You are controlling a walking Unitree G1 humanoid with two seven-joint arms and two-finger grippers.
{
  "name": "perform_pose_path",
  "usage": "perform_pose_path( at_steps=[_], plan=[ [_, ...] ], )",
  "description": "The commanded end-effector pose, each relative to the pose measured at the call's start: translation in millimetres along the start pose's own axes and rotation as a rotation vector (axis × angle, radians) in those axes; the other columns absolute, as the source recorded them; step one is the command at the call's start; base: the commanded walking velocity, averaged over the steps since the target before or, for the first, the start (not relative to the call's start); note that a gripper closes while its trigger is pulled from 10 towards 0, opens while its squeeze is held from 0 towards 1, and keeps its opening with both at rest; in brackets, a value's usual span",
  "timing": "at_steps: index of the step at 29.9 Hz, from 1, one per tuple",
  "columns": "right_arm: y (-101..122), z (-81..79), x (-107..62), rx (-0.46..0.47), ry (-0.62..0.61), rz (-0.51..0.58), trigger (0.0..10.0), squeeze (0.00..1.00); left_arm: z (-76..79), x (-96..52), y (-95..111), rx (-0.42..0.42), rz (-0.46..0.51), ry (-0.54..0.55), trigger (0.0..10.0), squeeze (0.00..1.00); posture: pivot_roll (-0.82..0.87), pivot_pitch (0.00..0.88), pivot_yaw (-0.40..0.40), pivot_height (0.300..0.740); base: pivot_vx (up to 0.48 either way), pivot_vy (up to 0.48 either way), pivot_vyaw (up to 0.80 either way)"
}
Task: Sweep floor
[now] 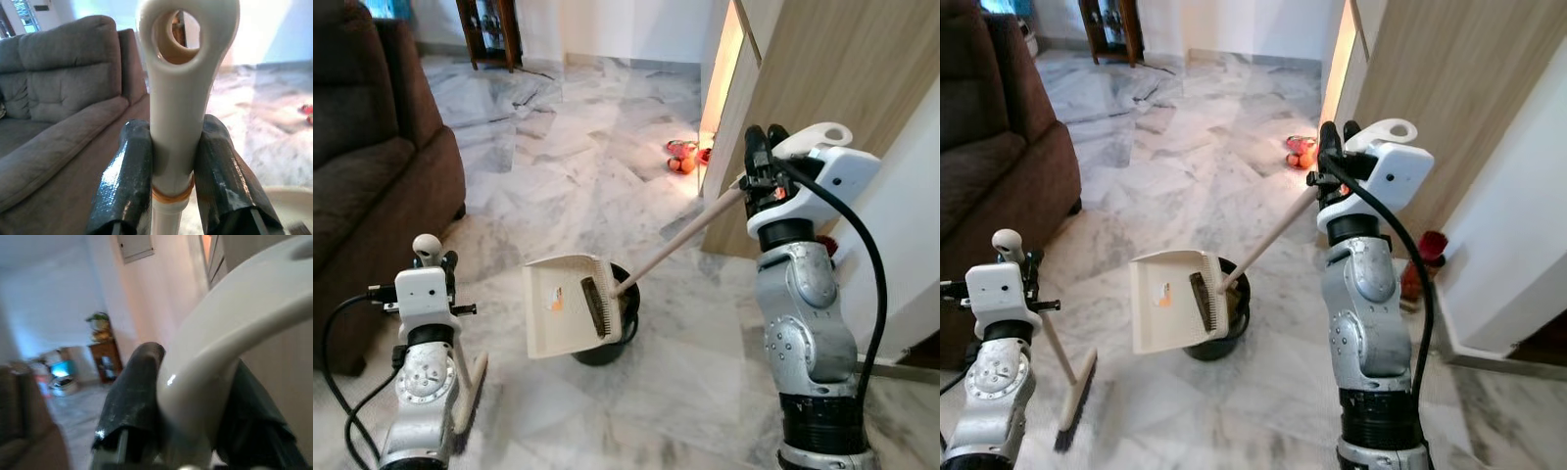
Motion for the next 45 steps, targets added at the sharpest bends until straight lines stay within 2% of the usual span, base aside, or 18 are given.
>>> perform_pose_path(
  at_steps=[1,5,34,37,40,44,45],
  plan=[
    [24,-9.1,4.3,0.006,0.026,0.109,10.0,0.0,-4.8,3.8,11,0.002,0.05,0.009,10.0,0.0,0.06,0.016,-0.022,0.74,0.349,0.0,0.56],
    [23,-9.8,4.3,0.007,0.03,0.109,10.0,0.0,-4.3,3.9,11,0.001,0.05,0.008,10.0,0.0,0.06,0.016,-0.022,0.74,0.35,0.0,0.48],
    [20,-17.0,2.2,0.029,0.045,0.094,10.0,0.0,-1.7,3.3,10,-0.01,0.046,0.007,10.0,0.0,0.06,0.033,-0.025,0.74,0.349,0.0,0.0],
    [19,-21.5,1.1,0.025,0.056,0.095,10.0,0.0,0.0,3.1,9,-0.016,0.041,-0.006,10.0,0.0,0.06,0.033,-0.025,0.74,0.294,0.0,0.0],
    [19,-34.9,-2.0,0.011,0.096,0.107,10.0,0.0,3.2,2.2,9,-0.031,0.046,-0.016,10.0,0.0,0.06,0.036,-0.022,0.74,0.0,0.0,0.0],
    [20,-38.1,-2.6,0.011,0.102,0.113,10.0,0.0,3.7,2.0,9,-0.033,0.045,-0.019,10.0,0.0,0.06,0.036,-0.022,0.74,0.0,0.0,0.0],
    [24,-46.5,-4.2,-0.041,0.149,0.147,10.0,0.0,5.5,0.7,8,-0.035,0.038,-0.027,10.0,0.0,0.06,0.033,-0.021,0.74,0.0,0.0,0.0]
  ],
)
Point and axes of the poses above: a point about 5 cm out from each wrist's last joint towards the gripper, its own x axis pointing out of the wrist towards the gripper, its own y axis along the axis of the wrist's last joint, z = x × y, the point moved 1 cm from there along x, pointing out of the wrist towards the gripper, and after that the axes turned 8 degrees about -x, right-handed, at the moved point
